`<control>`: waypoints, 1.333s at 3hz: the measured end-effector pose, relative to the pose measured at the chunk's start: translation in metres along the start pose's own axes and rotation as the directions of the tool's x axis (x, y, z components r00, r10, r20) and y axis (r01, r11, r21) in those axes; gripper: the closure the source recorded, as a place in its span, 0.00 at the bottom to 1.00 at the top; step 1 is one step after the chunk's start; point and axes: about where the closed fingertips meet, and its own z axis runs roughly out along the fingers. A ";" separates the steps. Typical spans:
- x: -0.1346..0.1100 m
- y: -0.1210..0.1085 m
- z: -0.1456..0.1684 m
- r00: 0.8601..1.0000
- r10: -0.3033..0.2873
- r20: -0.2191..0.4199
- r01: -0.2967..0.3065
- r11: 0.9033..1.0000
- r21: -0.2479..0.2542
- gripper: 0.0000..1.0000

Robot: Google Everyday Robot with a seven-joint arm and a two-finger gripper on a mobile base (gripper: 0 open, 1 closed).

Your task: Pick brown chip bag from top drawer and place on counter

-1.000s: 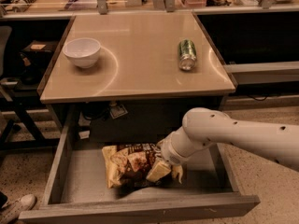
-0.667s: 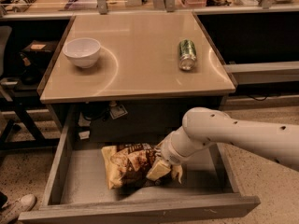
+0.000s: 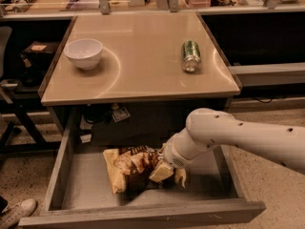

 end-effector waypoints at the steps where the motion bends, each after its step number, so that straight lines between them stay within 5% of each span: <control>1: -0.025 -0.001 -0.028 1.000 -0.011 0.029 0.010 1.000 0.027 1.00; 4: -0.083 0.006 -0.121 0.998 0.059 0.000 -0.059 0.996 0.071 1.00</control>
Offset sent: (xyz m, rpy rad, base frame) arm 0.0234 0.0084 0.1412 -0.0274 -0.0553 -0.0679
